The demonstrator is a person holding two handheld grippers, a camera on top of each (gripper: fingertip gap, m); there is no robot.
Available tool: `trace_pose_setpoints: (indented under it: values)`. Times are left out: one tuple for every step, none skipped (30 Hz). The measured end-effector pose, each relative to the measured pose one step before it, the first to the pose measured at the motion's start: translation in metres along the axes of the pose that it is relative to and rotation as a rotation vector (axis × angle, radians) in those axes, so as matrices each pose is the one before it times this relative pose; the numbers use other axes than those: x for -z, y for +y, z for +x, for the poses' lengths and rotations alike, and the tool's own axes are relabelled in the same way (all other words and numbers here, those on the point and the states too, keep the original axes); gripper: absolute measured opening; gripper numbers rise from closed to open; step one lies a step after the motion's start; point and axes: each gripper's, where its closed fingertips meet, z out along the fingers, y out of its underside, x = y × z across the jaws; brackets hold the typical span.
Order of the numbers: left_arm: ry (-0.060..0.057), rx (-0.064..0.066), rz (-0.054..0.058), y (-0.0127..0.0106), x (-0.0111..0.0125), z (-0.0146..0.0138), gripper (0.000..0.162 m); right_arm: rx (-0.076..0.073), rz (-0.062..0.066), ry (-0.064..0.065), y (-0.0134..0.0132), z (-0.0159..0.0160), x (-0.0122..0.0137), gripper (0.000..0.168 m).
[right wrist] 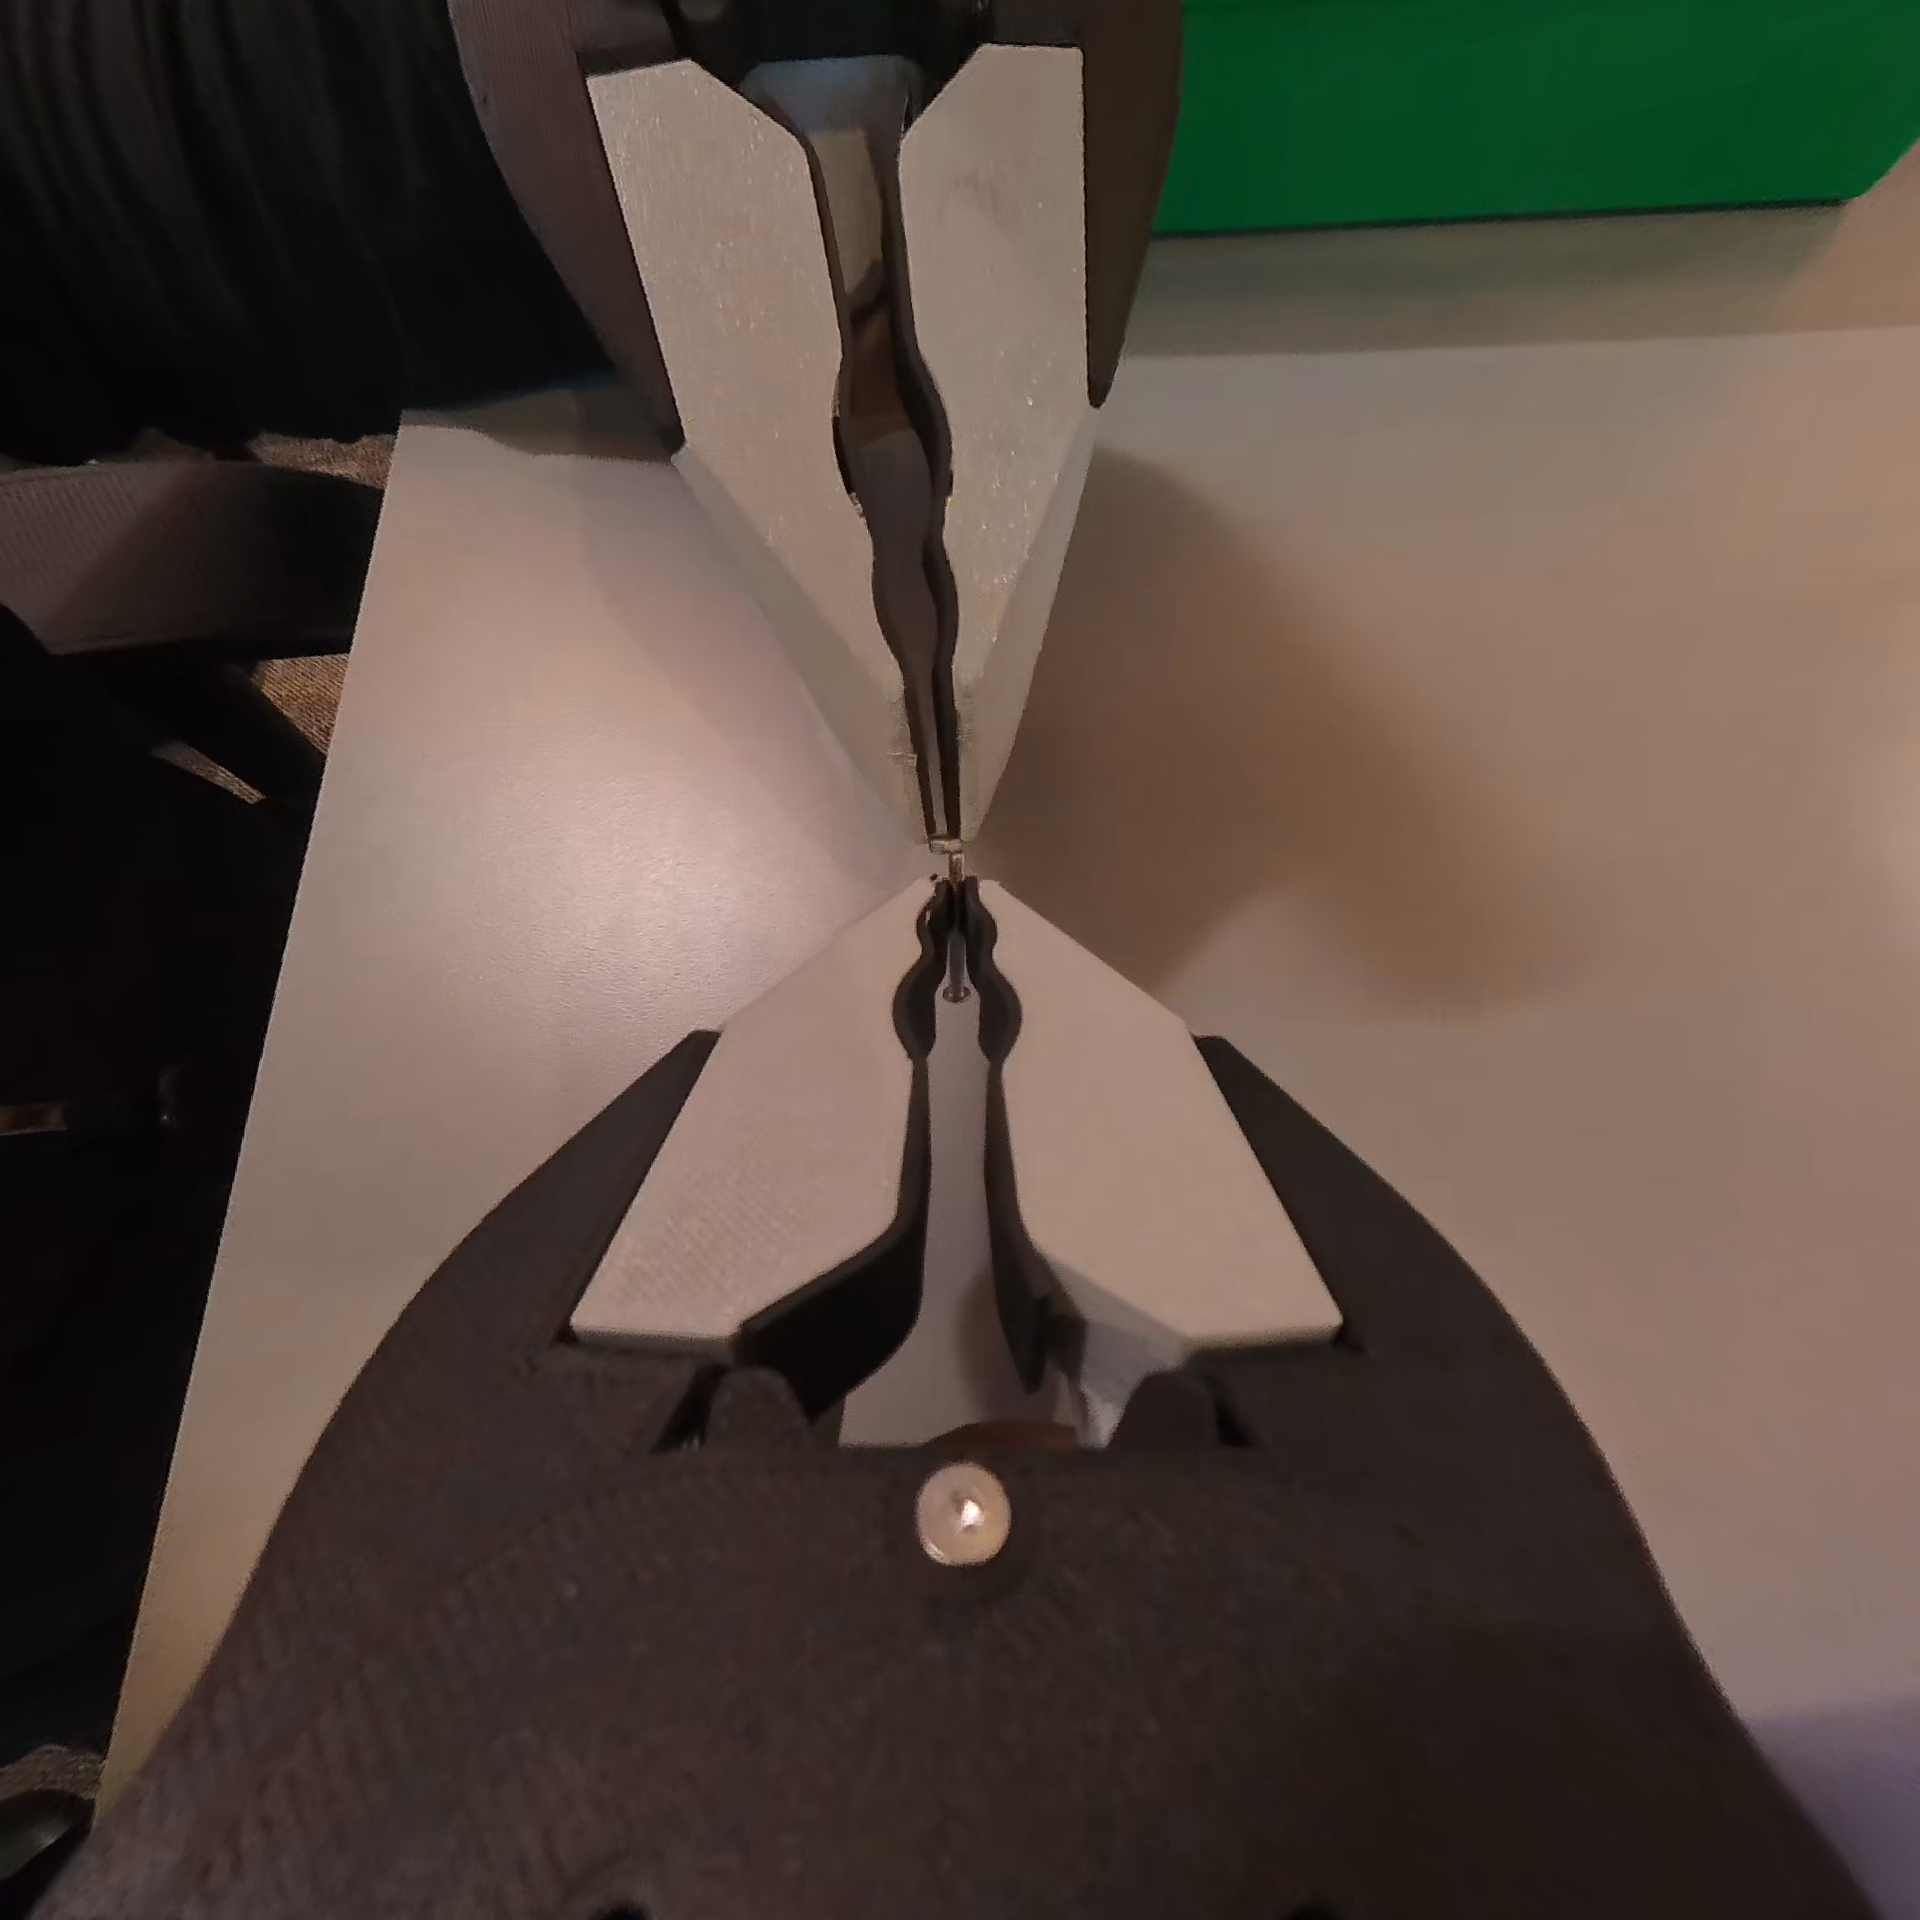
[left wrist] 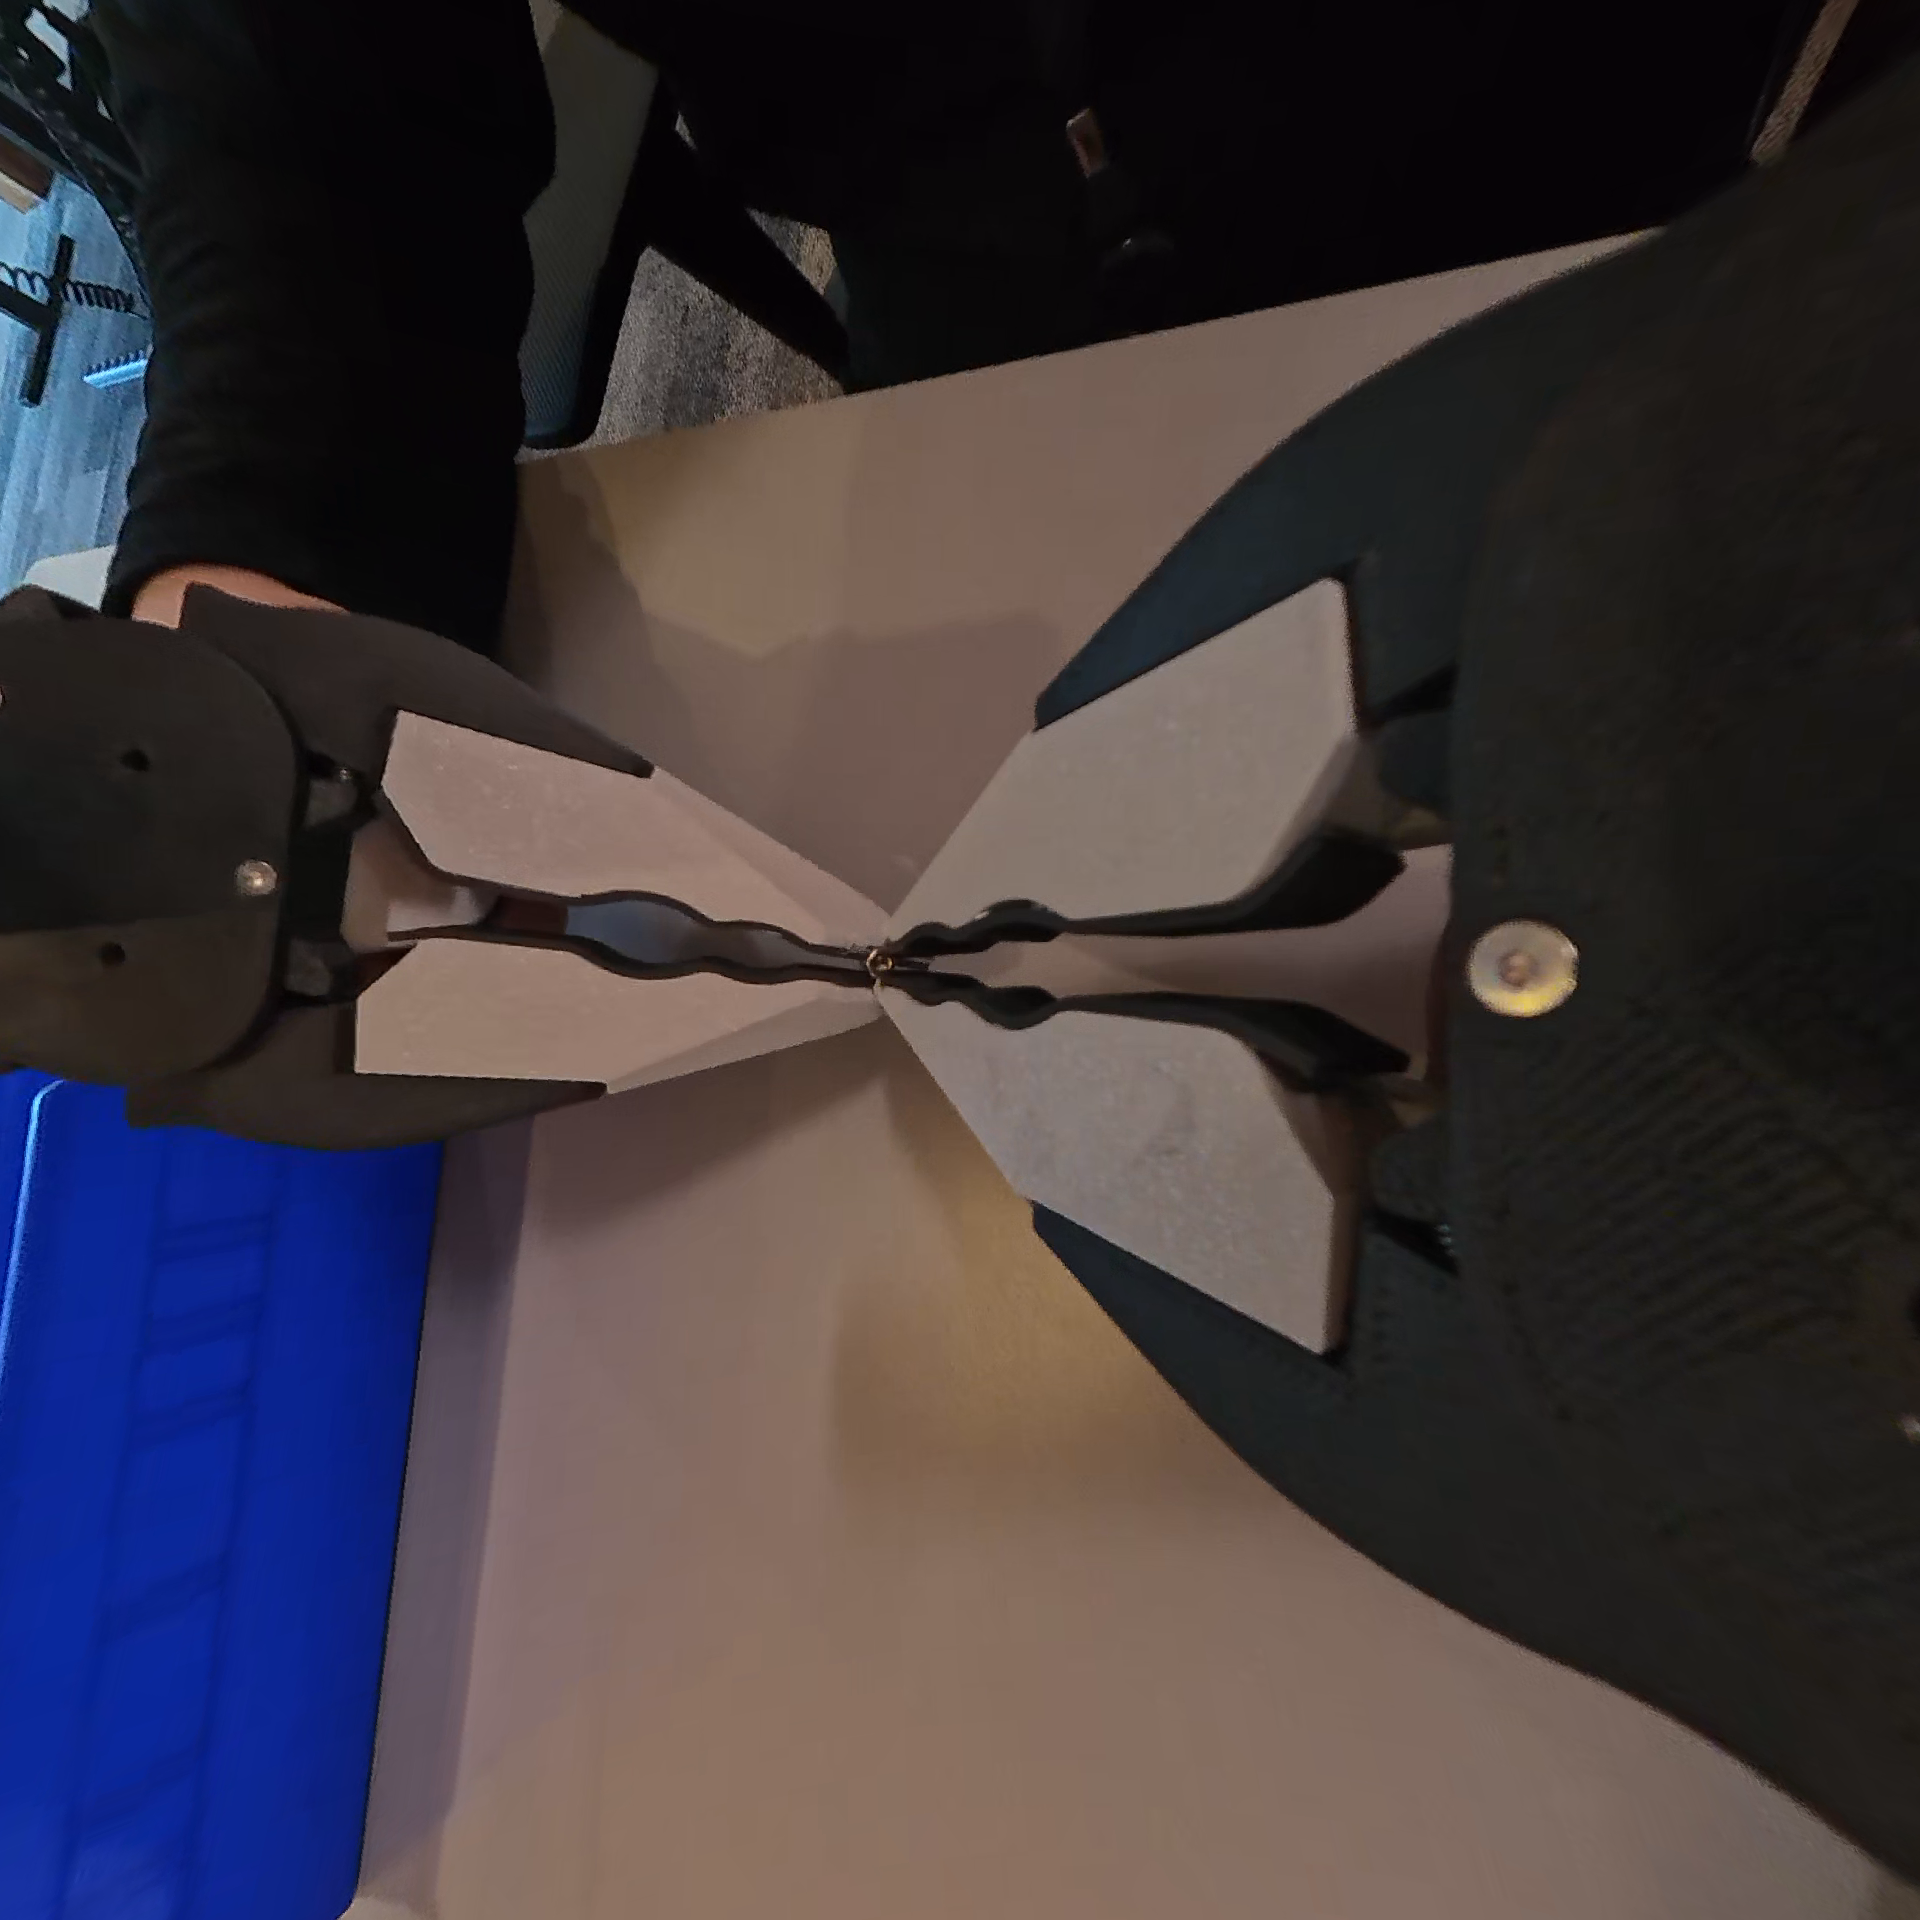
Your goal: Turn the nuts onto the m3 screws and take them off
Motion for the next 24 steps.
trace_pose_setpoints:
  values:
    - [-0.0023,-0.0013,-0.0006,-0.00004,-0.00021,-0.00010,0.001,0.0027,-0.0027,0.0000,0.00024,-0.00046,-0.00051,0.000]
    - [-0.0018,-0.0010,-0.0023,0.00032,-0.00006,-0.00011,0.001,0.0022,-0.0023,0.0006,0.00031,-0.00029,-0.00039,0.000]
    - [0.0006,-0.0009,-0.0030,0.00037,-0.00010,0.00024,0.001,0.0015,-0.0027,0.0004,0.00034,-0.00018,-0.00037,0.000]
    - [0.0042,-0.0007,-0.0019,0.00037,-0.00013,0.00084,0.001,0.0018,-0.0019,0.0020,0.00019,0.00008,-0.00015,0.000]
    - [0.0026,-0.0005,-0.0030,0.00056,-0.00020,0.00072,0.000,0.0018,-0.0017,0.0023,0.00029,0.00014,0.00000,0.000]
    - [0.0007,-0.0011,-0.0048,0.00085,-0.00035,0.00021,0.001,0.0011,-0.0013,0.0016,0.00021,0.00019,-0.00004,0.000]
    - [-0.0007,-0.0015,-0.0032,0.00055,-0.00041,-0.00001,0.001,0.0003,-0.0007,0.0012,0.00018,0.00019,-0.00001,0.000]
    - [-0.0010,0.0000,-0.0008,0.00008,-0.00017,-0.00024,0.001,0.0006,-0.0017,0.0001,0.00032,0.00006,0.00006,0.000]
    - [-0.0014,0.0003,-0.0006,0.00007,0.00004,-0.00028,0.001,0.0003,-0.0010,-0.0004,0.00023,-0.00013,0.00001,0.000]
    - [0.0002,-0.0002,0.0001,0.00002,0.00007,-0.00010,0.001,0.0005,0.0003,-0.0004,-0.00005,-0.00011,0.00012,0.000]
    - [0.0001,0.0005,-0.0004,0.00025,0.00000,-0.00017,0.001,0.0005,-0.0005,-0.0003,0.00000,-0.00010,0.00010,0.000]
    - [-0.0042,0.0009,-0.0006,0.00029,0.00024,-0.00086,0.001,0.0011,-0.0006,0.0005,0.00005,-0.00007,-0.00002,0.000]
    - [-0.0046,0.0002,-0.0001,0.00021,0.00035,-0.00086,0.001,0.0007,-0.0006,0.0001,0.00004,-0.00015,-0.00002,0.000]
    - [0.0015,0.0014,0.0016,0.00001,0.00031,-0.00003,0.001,0.0004,-0.0001,0.0008,-0.00005,0.00003,-0.00007,0.000]
    - [0.0060,0.0028,0.0010,0.00007,0.00013,0.00070,0.000,-0.0001,0.0007,-0.0002,-0.00022,-0.00005,-0.00020,0.000]
    - [-0.0016,0.0011,-0.0006,0.00020,-0.00015,-0.00016,0.000,-0.0002,-0.0009,-0.0026,0.00024,-0.00049,-0.00028,0.000]
    - [-0.0019,-0.0019,-0.0033,0.00052,-0.00026,-0.00020,0.001,0.0011,-0.0017,-0.0004,0.00032,-0.00020,-0.00043,0.000]
    - [0.0023,-0.0017,-0.0045,0.00077,-0.00045,0.00060,0.001,0.0022,-0.0015,0.0025,0.00020,0.00019,-0.00024,0.000]
    - [-0.0007,-0.0006,-0.0015,0.00022,-0.00047,0.00007,0.001,0.0018,-0.0037,0.0014,0.00053,0.00009,-0.00037,0.000]
    - [-0.0006,-0.0005,-0.0008,0.00004,-0.00025,0.00000,0.001,0.0011,-0.0018,-0.0014,0.00023,-0.00033,-0.00022,0.000]
    - [0.0002,0.0001,-0.0001,0.00005,-0.00013,0.00003,0.001,0.0004,-0.0010,-0.0024,0.00026,-0.00052,-0.00027,0.000]
    - [0.0016,0.0014,-0.0009,0.00021,-0.00013,0.00012,0.001,0.0014,-0.0017,0.0008,0.00023,-0.00011,-0.00022,0.000]
    - [-0.0003,0.0012,-0.0012,0.00032,-0.00002,-0.00018,0.001,0.0013,-0.0015,0.0019,0.00011,0.00013,-0.00018,0.000]
    - [-0.0012,0.0005,-0.0017,0.00025,-0.00002,-0.00033,0.001,0.0007,-0.0006,-0.0018,-0.00009,-0.00044,-0.00017,0.000]
